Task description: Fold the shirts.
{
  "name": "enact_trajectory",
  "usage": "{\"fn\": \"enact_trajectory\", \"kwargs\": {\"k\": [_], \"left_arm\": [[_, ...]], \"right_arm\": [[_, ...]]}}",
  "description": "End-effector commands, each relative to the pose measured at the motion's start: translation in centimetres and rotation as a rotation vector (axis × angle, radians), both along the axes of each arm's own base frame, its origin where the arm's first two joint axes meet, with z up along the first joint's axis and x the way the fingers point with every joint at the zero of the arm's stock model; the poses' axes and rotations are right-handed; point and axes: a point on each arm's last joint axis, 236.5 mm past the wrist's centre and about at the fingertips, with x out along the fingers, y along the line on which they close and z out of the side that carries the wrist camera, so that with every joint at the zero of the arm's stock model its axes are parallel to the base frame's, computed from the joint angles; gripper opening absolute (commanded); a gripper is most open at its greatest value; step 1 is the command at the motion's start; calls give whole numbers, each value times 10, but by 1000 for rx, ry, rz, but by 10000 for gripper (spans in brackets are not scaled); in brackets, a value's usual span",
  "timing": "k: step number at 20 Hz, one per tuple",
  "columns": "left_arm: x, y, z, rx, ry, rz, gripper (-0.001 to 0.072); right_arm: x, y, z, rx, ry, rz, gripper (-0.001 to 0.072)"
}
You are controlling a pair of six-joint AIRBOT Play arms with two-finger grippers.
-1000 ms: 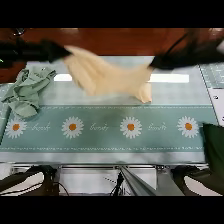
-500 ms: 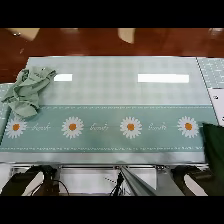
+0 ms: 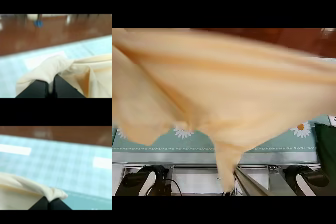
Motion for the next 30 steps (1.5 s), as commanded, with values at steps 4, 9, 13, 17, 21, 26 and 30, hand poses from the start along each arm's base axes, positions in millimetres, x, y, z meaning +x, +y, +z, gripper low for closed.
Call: {"fn": "enact_trajectory", "kwargs": {"k": [4, 9, 13, 17, 21, 26, 30], "left_arm": [[12, -48, -199, -160, 485, -209, 37], [65, -79, -287, -224, 444, -73, 37], [35, -121, -390, -86, 709, -154, 37], [14, -134, -443, -61, 943, -162, 41], [20, -151, -421, -54, 940, -261, 704], [88, -92, -320, -33, 791, -279, 702], [128, 0, -310, -170, 787, 29, 702]], "right_arm": [[61, -11, -154, -29, 305, -77, 16], [145, -10, -230, -37, 425, -94, 16], [189, -44, -315, 84, 626, -221, 16], [215, -73, -341, 243, 675, -295, 17], [226, -81, -326, 255, 644, -247, 638], [199, -135, -275, 222, 630, -299, 635], [145, -149, -296, 317, 584, -461, 625]]}}
